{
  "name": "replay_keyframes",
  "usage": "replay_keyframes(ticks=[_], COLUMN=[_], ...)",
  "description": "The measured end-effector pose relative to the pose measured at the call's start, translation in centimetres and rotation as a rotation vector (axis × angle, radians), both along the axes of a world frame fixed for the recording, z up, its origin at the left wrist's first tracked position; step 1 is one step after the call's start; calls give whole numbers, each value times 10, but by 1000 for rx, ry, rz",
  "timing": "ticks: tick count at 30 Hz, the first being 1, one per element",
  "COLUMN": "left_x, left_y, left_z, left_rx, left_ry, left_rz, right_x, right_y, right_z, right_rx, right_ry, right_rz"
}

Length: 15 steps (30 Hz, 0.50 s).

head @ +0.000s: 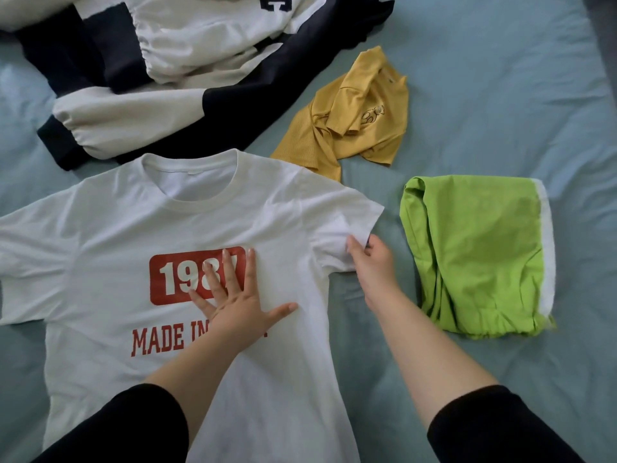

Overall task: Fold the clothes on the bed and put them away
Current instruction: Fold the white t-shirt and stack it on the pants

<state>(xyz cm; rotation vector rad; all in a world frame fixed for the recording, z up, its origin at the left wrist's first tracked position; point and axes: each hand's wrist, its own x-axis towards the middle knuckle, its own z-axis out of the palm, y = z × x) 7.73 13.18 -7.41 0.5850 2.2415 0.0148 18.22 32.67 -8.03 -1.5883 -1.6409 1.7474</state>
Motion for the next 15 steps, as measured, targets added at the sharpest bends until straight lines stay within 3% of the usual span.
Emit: replay_keyframes(ticks=[4,8,12,15], left_x=[1,-17,-87,-131], left_y=[-3,16,80,125], left_z=[6,15,20,23], left_rx=[39,186,326,376], left_ry=[71,259,385,426], left_rz=[10,-145,-295,-297], right_x=[1,2,-13,-27], right_y=[-4,14,42,57], right_z=[2,3,11,9], right_rx=[165,57,-75,-130], right_ry=[-155,-267,-154,-112], right_rz=[21,70,-158,-295])
